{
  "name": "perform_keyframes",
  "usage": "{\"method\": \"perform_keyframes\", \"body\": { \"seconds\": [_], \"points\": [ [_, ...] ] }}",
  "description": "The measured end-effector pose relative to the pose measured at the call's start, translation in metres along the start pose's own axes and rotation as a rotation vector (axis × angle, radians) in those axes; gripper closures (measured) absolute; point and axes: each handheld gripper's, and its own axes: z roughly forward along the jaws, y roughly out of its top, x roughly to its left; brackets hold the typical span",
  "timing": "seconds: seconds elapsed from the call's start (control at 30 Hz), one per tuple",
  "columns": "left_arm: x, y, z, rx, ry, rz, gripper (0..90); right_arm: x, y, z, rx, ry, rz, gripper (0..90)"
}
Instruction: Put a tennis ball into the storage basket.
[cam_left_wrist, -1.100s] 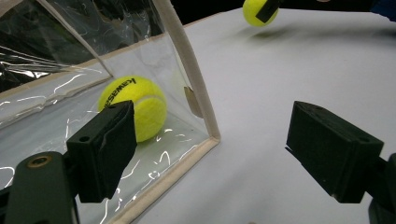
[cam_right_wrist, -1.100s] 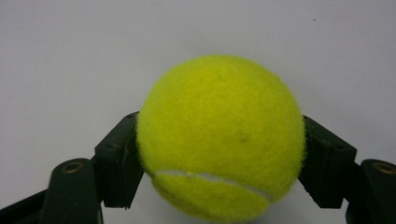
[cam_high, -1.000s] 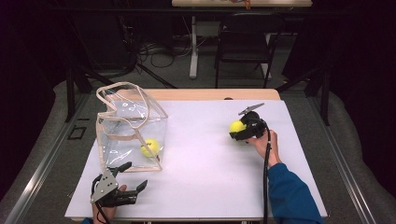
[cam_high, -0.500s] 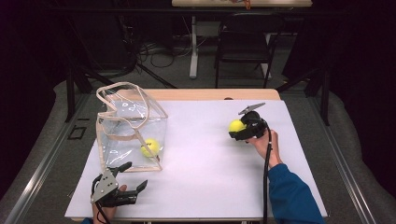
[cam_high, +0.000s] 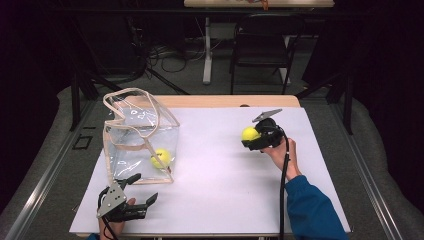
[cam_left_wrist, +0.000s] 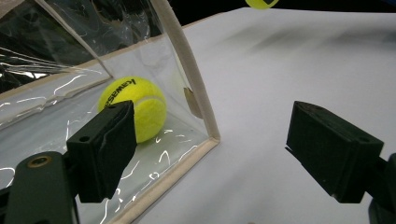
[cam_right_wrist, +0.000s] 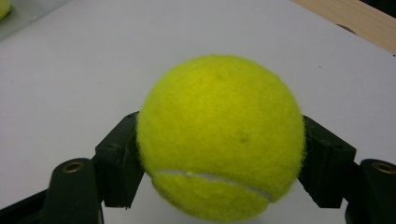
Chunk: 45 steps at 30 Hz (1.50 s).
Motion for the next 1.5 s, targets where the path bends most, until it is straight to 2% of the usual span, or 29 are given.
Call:
{"method": "perform_keyframes", "body": {
  "seconds": [0.9, 1.5],
  "points": [
    [0.000, 0.000, 0.000, -0.003, -0.001, -0.001, 15.9, 0.016, 0.012, -0.014, -0.040, 0.004, -0.044, 25.9],
    [0.000, 0.000, 0.001, -0.006, -0.004, -0.003, 15.9, 0.019, 0.025, -0.025, -0.065, -0.008, -0.065, 25.9]
  ]
}}
